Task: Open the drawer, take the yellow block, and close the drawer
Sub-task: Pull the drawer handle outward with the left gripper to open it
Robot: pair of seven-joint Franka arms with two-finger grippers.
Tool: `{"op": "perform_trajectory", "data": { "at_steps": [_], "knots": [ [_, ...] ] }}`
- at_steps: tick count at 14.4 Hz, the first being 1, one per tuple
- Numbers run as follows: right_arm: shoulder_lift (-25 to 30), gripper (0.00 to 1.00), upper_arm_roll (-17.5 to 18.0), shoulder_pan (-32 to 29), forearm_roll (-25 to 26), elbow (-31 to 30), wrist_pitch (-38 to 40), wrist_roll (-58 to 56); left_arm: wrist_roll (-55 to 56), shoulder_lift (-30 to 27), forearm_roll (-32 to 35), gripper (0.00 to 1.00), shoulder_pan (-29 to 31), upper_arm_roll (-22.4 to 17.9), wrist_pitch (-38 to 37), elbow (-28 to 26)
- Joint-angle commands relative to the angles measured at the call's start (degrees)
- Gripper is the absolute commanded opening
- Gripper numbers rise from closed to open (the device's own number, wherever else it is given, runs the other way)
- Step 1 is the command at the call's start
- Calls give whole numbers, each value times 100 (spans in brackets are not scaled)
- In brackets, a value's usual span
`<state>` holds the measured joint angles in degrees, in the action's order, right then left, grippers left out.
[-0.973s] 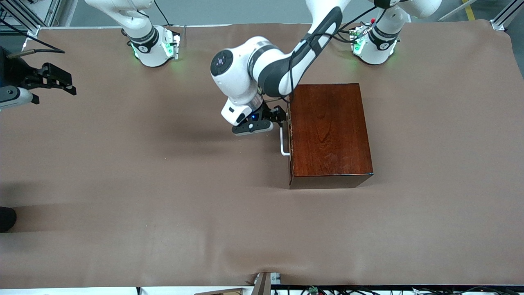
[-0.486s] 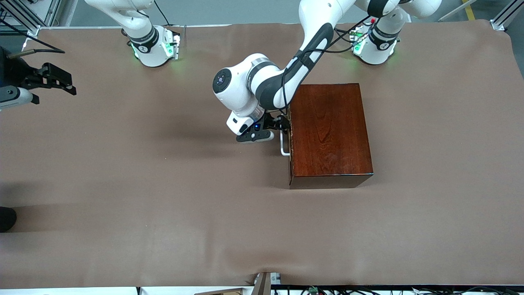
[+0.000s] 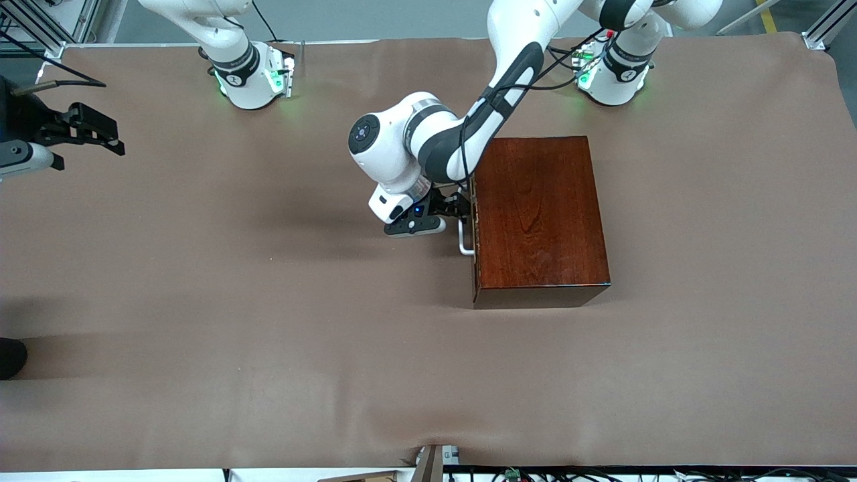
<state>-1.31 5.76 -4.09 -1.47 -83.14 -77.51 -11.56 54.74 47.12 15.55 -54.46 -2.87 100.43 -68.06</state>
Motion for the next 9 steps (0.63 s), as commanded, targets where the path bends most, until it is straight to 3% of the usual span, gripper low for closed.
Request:
{"op": "perform_trajectory", "data": {
  "at_steps": [1,9],
  "knots": [
    [175,100,56,-66,15,-141,-10,75,316,148,-113,100,-21,-12,414,171],
    [175,100,56,-57,15,-133,8,75,1354,227,-474,100,-83,23,1408,188]
  ]
}}
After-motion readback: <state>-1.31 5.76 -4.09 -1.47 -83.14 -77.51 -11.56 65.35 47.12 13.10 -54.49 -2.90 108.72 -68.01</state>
